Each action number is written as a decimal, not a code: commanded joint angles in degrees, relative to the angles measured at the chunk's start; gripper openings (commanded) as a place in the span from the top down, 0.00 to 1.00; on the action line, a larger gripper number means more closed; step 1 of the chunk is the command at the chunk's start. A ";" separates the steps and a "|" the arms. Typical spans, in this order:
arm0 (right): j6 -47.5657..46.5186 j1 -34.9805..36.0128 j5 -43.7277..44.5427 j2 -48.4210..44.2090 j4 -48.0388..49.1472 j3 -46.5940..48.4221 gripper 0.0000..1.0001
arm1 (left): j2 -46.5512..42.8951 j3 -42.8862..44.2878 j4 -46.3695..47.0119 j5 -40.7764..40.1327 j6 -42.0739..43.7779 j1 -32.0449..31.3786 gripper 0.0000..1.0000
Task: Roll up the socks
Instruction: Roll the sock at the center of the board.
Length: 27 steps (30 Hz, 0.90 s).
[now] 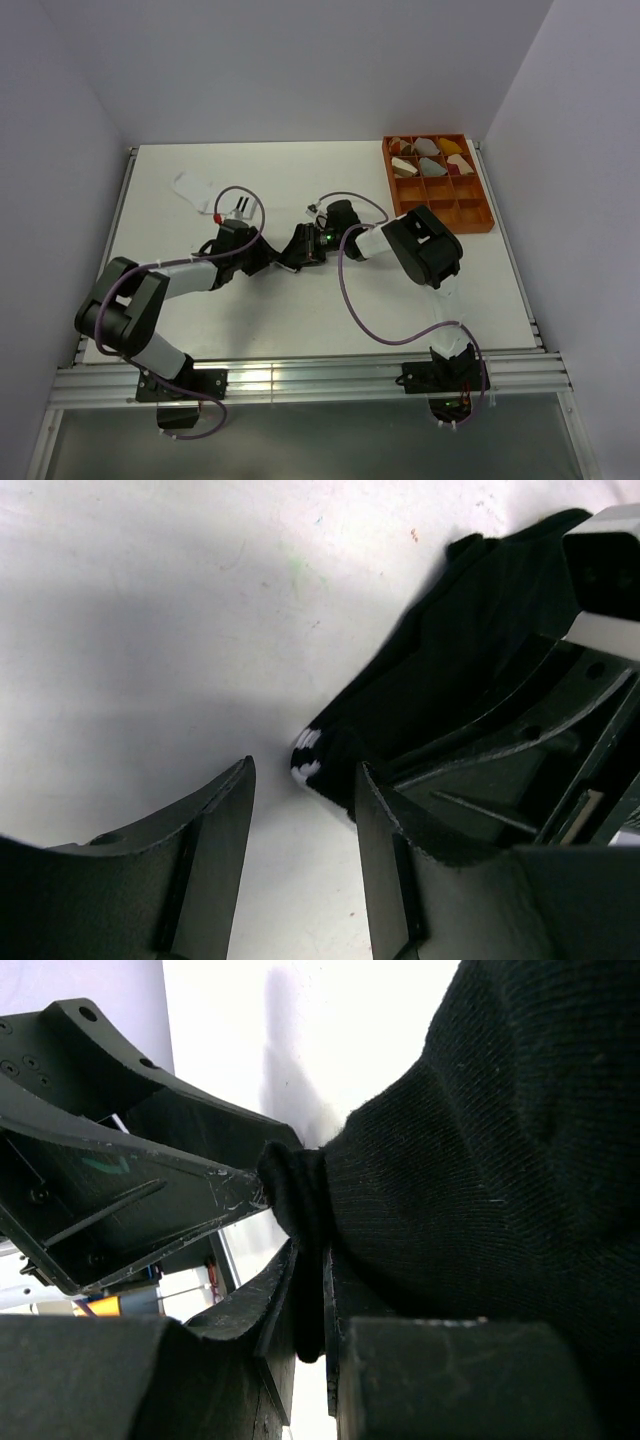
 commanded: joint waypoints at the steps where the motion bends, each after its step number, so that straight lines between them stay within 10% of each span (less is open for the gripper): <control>1: -0.29 0.01 1.13 2.36 -1.65 -1.77 1.00 | 1.42 0.99 1.67 -1.44 -1.44 -0.28 0.50; 27: -5.92 0.97 10.54 -0.72 -3.41 -4.14 1.00 | 7.49 3.54 -6.06 -1.44 -1.97 -2.65 0.57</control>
